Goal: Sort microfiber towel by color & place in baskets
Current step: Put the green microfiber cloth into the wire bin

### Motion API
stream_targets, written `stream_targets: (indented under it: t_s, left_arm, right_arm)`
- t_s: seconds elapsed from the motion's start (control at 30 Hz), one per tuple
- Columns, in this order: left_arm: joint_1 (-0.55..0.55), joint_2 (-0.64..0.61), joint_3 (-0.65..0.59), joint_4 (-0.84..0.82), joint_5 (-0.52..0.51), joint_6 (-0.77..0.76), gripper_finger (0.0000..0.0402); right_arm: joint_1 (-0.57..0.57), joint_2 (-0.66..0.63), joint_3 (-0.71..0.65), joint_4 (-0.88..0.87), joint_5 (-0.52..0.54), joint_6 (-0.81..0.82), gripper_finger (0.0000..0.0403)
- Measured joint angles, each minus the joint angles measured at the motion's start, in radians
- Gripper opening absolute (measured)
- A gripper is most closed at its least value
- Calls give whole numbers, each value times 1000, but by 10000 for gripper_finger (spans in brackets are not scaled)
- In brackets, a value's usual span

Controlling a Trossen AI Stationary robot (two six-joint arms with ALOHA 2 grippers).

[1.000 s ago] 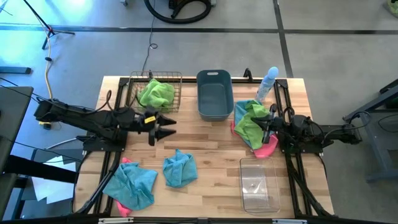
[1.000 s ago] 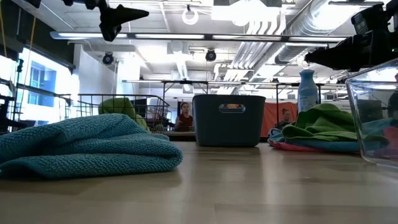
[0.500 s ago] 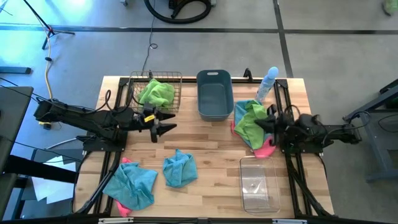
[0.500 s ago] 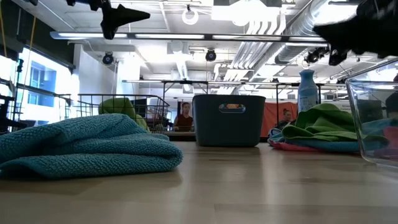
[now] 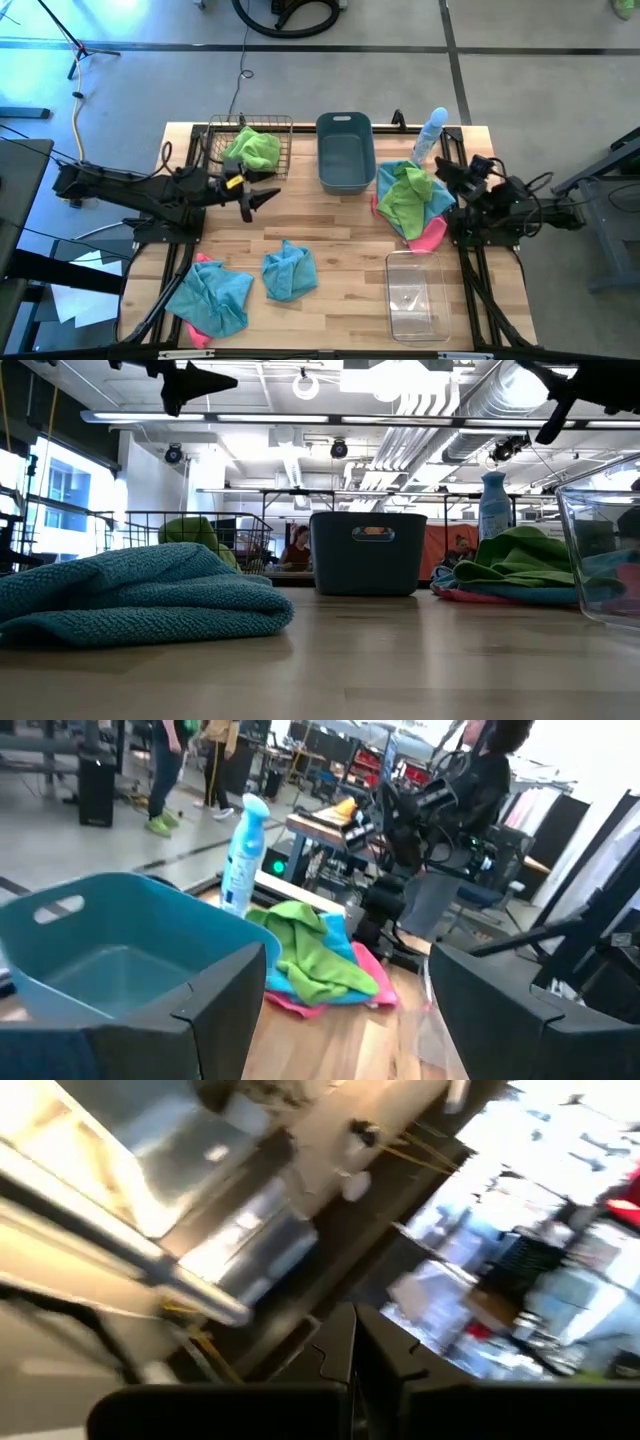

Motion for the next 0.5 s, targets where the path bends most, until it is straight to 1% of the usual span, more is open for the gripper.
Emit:
stream_targets:
  t_s: [0.07,0.13,0.17,0.23,0.3,0.37,0.43,0.5]
  left_arm:
    - [8,-26,0,-5,0,17,268]
    - [15,-56,0,-14,0,36,268]
    - [18,-73,0,-23,0,44,268]
    - [19,-106,0,-28,0,60,268]
    - [19,-140,0,-51,0,74,268]
    - [19,-170,0,-62,0,86,268]
    - [19,-192,0,-66,-2,88,268]
    - [19,-206,0,-67,-10,90,268]
  right_arm:
    - [0,45,60,-115,19,7,18]
    - [0,102,146,-266,22,18,39]
    - [0,132,200,-369,19,22,53]
    - [0,202,318,-634,13,54,82]
    - [0,285,430,-921,12,119,112]
    - [0,373,514,-1156,12,213,139]
    - [0,456,569,-1339,7,316,160]
    - [0,537,592,-1454,-11,409,176]
